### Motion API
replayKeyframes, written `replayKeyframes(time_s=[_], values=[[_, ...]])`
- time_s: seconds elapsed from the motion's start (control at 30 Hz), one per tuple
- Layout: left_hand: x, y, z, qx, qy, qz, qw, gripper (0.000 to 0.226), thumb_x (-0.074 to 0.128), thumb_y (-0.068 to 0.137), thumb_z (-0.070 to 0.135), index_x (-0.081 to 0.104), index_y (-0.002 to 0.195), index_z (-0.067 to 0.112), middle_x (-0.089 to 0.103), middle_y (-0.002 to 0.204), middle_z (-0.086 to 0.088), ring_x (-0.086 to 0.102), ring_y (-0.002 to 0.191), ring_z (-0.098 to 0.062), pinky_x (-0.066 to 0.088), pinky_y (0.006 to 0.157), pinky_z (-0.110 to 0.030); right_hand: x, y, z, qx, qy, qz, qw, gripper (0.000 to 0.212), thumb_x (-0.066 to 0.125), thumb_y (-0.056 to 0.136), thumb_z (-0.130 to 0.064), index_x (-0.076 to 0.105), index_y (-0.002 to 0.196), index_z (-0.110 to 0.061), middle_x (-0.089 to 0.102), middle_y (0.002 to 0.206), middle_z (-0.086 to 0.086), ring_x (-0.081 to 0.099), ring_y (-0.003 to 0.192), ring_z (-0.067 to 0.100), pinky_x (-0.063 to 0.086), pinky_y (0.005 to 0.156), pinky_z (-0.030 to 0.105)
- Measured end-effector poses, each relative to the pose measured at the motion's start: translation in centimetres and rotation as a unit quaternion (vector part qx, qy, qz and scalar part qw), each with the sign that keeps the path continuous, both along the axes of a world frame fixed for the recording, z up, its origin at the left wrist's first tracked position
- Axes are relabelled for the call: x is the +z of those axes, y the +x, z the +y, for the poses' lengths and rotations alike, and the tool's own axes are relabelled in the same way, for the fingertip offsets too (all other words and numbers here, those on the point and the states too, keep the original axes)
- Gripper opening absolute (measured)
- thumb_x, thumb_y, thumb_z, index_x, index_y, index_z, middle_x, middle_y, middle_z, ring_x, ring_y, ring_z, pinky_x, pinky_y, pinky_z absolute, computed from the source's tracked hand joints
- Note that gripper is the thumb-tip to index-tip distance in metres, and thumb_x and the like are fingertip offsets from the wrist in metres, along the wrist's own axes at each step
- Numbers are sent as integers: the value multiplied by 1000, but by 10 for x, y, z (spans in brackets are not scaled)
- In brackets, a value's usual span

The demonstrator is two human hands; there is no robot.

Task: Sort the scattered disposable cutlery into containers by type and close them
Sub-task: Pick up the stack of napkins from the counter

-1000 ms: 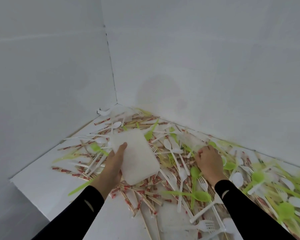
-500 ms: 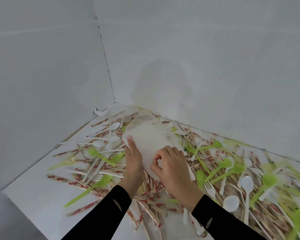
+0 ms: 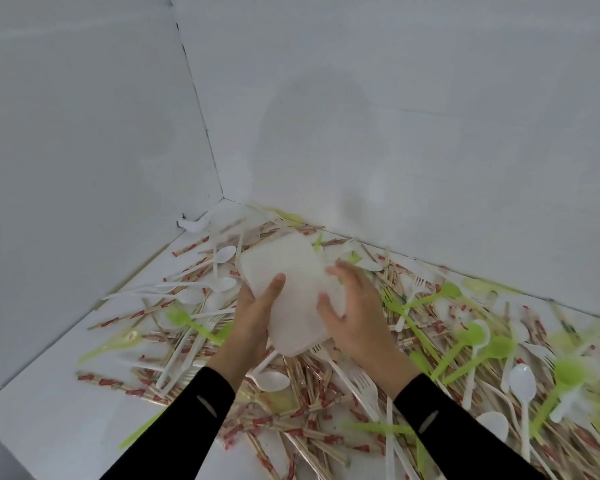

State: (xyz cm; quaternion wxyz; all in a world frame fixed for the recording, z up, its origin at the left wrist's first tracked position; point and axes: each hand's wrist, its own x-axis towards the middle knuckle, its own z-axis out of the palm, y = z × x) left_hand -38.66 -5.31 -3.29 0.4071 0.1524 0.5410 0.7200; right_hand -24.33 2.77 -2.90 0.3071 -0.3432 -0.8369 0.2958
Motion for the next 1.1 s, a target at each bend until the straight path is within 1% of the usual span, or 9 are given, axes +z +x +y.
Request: replayKeyframes(time_s=[0.07, 0.13, 0.3, 0.5, 0.63, 0.7, 0.87, 1.03, 1.1], values=[[3, -4, 3, -61, -9, -14, 998, 38, 63, 91, 21, 58, 128, 10, 70, 117, -13, 68, 107, -31, 55, 89, -50, 13, 6, 15, -14, -237, 30, 971, 58, 66, 91, -39, 41, 141, -24, 48, 137, -7, 53, 119, 8, 47, 97, 31], [4, -8, 10, -134, -51, 9, 990, 34, 61, 95, 25, 60, 126, 10, 71, 115, -12, 69, 104, -30, 57, 88, -46, 16, 7, 25, -7, -446, 65, 893, 56, 70, 87, -41, 48, 134, -21, 63, 121, -7, 67, 97, 8, 58, 79, 32], [-1, -48, 56, -117, -220, 339, 908, 45, 41, 100, 52, 54, 132, 22, 58, 126, 10, 55, 115, -10, 41, 99, -31, -11, 18, 37, -16, -518, 128, 846, 45, 74, 82, -35, 63, 120, -14, 75, 107, 1, 72, 97, 21, 58, 86, 43], [-48, -156, 95, -65, -405, 712, 570, 46, 45, 97, 21, 43, 143, 17, 37, 152, -7, 35, 137, -31, 23, 115, -43, -19, 30, 49, -62, -525, 166, 833, 44, 78, 75, -32, 65, 114, -16, 76, 102, 2, 72, 94, 24, 59, 82, 45], [-39, -179, 106, -104, -427, 781, 444, 26, 51, 94, 8, 60, 118, 10, 53, 125, -9, 47, 115, -28, 45, 94, -37, -10, 50, 57, -55, -509, 156, 845, 38, 74, 80, -31, 65, 116, -19, 75, 104, -1, 72, 93, 19, 59, 74, 36], [-37, -178, 106, -114, -403, 784, 459, 22, 51, 93, 3, 58, 114, 6, 53, 121, -12, 48, 111, -28, 46, 89, -36, -7, 59, 57, -64, -504, 158, 846, 39, 73, 81, -30, 64, 117, -18, 75, 104, -1, 72, 94, 19, 59, 75, 37], [-23, -135, 92, 8, -170, 796, 580, 14, 59, 85, -12, 57, 95, -3, 56, 93, -21, 55, 78, -37, 46, 69, -43, -3, 80, 52, -110, -518, 198, 825, 42, 74, 80, -28, 63, 118, -13, 75, 103, 4, 71, 96, 27, 56, 87, 48], [26, -35, 55, 21, 44, 766, 641, 11, 45, 96, 5, 55, 98, 1, 61, 110, -15, 52, 94, -27, 43, 82, -37, 15, 108, 23, -85, -541, 273, 791, 39, 63, 92, -29, 59, 128, -13, 71, 117, 8, 68, 106, 29, 57, 87, 47], [41, 14, 33, -42, 121, 771, 624, 11, 47, 98, 8, 57, 95, 2, 62, 122, -14, 56, 110, -24, 45, 95, -33, 19, 120, 10, -94, -555, 296, 772, 43, 57, 95, -40, 59, 130, -15, 70, 120, 9, 67, 109, 29, 55, 91, 48]])
